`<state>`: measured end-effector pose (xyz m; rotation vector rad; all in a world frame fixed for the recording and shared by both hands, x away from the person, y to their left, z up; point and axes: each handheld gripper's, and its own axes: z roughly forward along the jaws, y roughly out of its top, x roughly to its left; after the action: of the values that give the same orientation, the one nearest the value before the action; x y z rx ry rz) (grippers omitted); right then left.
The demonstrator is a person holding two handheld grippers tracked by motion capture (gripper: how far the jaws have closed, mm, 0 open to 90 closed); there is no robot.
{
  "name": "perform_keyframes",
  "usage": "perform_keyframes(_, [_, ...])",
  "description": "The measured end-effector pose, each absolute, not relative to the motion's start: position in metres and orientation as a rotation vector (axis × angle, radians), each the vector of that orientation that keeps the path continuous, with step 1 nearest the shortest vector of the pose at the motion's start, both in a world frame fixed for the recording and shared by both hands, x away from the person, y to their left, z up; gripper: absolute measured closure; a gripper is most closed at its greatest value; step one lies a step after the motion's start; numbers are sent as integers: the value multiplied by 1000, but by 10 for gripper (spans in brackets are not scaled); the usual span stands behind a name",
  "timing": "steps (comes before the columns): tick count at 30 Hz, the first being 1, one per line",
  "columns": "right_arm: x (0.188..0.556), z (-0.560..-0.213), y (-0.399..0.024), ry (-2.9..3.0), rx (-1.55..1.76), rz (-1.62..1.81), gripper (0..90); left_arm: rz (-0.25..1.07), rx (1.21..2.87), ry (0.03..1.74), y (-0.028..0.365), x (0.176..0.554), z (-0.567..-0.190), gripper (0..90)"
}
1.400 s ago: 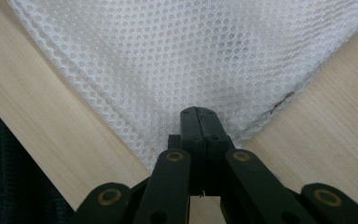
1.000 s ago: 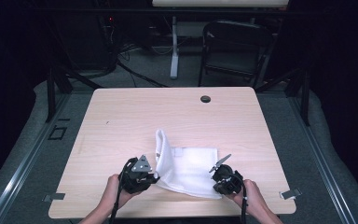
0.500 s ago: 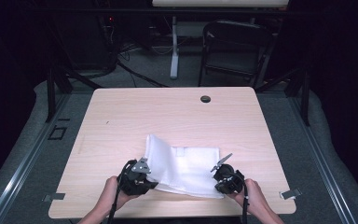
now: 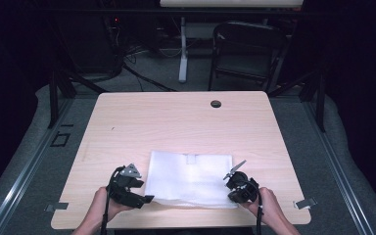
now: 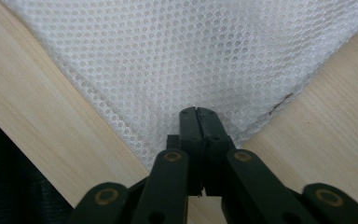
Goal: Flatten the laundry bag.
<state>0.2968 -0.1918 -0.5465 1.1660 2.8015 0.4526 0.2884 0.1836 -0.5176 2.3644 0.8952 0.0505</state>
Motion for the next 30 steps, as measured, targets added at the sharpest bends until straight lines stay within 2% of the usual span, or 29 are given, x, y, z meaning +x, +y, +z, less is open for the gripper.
perform_keyframes(7, [297,-539,-197,2799,1087,524,687,104,2331,883,182,289,-512,209])
perform_keyframes(13, [294,-529,-197,2787,1038,619,551,107,2369,798,161,294,-515,163])
perform_keyframes(15, [293,-529,-194,2796,1034,619,458,108,2373,778,154,295,-516,158])
perform_keyframes(18, [293,-530,-190,2806,1010,627,391,99,2395,738,144,296,-517,159])
perform_keyframes(21, [291,-530,-184,2845,963,630,424,102,2410,705,134,296,-521,165])
perform_keyframes(24, [290,-535,-177,2881,905,619,461,88,2424,669,120,295,-526,216])
perform_keyframes(30, [287,-539,-165,2894,859,590,595,15,2478,557,97,297,-537,300])
